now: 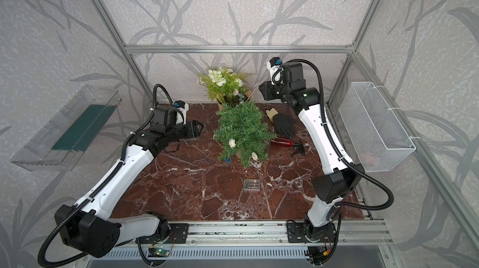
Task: Remove string lights from the small christmas tree
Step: Pick up the light string from the Christmas tree, then remove the light string from the Christmas tree.
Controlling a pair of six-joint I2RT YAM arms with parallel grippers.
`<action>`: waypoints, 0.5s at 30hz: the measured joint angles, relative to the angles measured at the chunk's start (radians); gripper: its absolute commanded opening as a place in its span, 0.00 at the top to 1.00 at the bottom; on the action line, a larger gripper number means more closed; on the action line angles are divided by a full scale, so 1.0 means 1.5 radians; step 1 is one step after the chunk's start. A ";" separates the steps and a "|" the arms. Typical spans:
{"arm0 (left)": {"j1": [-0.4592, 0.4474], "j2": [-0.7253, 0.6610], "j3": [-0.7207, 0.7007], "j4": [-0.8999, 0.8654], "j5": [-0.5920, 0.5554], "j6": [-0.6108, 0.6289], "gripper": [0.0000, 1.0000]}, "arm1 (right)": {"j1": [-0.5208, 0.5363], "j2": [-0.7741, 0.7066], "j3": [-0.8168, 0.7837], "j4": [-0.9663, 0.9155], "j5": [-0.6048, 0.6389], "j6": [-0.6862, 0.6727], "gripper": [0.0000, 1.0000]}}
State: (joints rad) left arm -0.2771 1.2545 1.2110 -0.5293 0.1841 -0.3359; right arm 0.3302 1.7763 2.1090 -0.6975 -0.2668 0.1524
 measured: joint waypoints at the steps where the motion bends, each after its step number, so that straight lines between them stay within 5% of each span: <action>1: -0.001 -0.003 0.000 -0.001 0.003 0.000 0.33 | 0.004 0.025 0.034 -0.008 -0.003 -0.003 0.70; 11: -0.002 -0.049 0.000 -0.013 0.024 0.013 0.31 | 0.052 0.342 0.518 -0.116 -0.042 -0.021 0.70; 15: -0.002 -0.056 0.000 -0.018 0.024 0.017 0.27 | 0.072 0.369 0.540 -0.117 -0.067 -0.017 0.70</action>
State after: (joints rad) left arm -0.2806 1.1709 1.2110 -0.5556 0.2203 -0.3099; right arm 0.4377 2.3295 2.9185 -0.8734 -0.3679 0.1265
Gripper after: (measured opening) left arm 0.710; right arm 0.302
